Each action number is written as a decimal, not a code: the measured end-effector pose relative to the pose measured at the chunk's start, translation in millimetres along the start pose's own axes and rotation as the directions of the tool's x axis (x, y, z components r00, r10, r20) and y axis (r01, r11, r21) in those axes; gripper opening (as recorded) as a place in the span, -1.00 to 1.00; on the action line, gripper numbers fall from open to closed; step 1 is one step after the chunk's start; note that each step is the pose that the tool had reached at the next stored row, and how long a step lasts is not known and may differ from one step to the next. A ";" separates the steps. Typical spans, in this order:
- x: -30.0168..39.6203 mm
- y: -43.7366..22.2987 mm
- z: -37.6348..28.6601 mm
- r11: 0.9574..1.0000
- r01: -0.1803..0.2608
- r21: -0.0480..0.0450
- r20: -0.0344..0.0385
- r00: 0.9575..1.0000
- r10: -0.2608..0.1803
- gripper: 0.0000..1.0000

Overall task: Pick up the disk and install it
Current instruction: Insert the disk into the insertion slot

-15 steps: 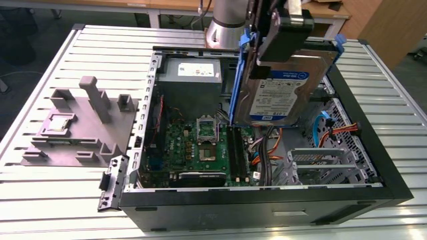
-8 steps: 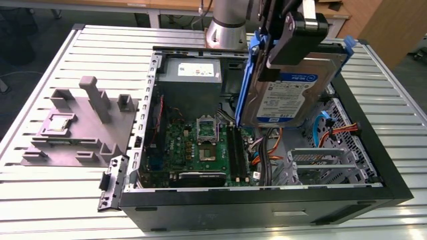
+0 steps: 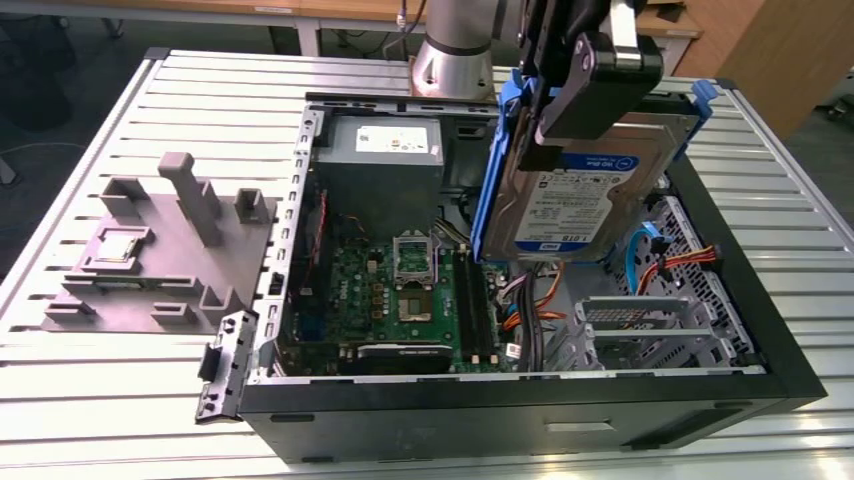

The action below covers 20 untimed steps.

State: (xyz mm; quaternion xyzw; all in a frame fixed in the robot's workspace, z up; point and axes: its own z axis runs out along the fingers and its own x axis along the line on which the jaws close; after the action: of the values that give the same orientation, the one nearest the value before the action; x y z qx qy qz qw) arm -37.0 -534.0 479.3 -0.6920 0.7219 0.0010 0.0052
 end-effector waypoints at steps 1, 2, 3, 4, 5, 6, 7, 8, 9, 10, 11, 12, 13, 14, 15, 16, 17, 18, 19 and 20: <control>0.2 0.0 0.0 1.000 0.000 0.000 0.000 1.000 0.000 -0.26; 0.4 0.0 0.0 1.000 0.000 0.000 0.000 1.000 0.000 -0.26; 0.4 0.0 0.0 1.000 0.000 0.000 0.000 1.000 0.000 -0.26; 0.4 0.0 0.0 1.000 0.000 0.000 0.000 1.000 0.000 -0.26; 0.4 0.0 0.0 1.000 0.000 0.000 0.000 1.000 0.000 -0.26; 0.4 0.0 0.0 1.000 0.000 0.000 0.000 1.000 0.000 -0.26; 0.4 0.0 0.0 1.000 0.000 0.000 0.000 1.000 0.000 -0.26; 0.4 0.0 0.0 1.000 0.000 0.000 0.000 1.000 0.000 -0.26; 0.5 0.0 0.0 1.000 0.000 0.000 0.000 1.000 0.000 -0.26; 0.5 -0.1 0.0 1.000 0.000 0.000 0.000 1.000 0.000 -0.26; 0.5 -0.4 0.1 1.000 0.000 0.000 0.000 1.000 0.000 -0.26; 0.5 -1.0 0.1 1.000 0.000 0.000 0.000 1.000 0.000 -0.26; 0.5 -1.9 0.2 1.000 0.000 0.000 0.000 1.000 0.000 -0.26; 0.5 -3.2 0.4 1.000 0.000 0.000 0.000 1.000 0.000 -0.26; 0.4 -5.2 0.4 1.000 0.000 0.000 0.000 1.000 0.000 -0.26; 0.2 -7.3 0.4 1.000 0.000 0.000 0.000 1.000 0.000 -0.26; 0.2 -9.1 0.5 1.000 0.000 0.000 0.000 1.000 0.000 -0.26; 0.2 -10.4 0.6 1.000 0.000 0.000 0.000 1.000 0.000 -0.26; 0.3 -10.9 0.7 1.000 0.000 0.000 0.000 1.000 0.000 -0.26; 0.9 -11.1 0.7 1.000 0.000 0.000 0.000 1.000 0.000 -0.26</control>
State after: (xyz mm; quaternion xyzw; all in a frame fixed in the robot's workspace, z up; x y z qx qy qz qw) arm -26.0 -535.3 478.7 -0.6920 0.7219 0.0010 0.0051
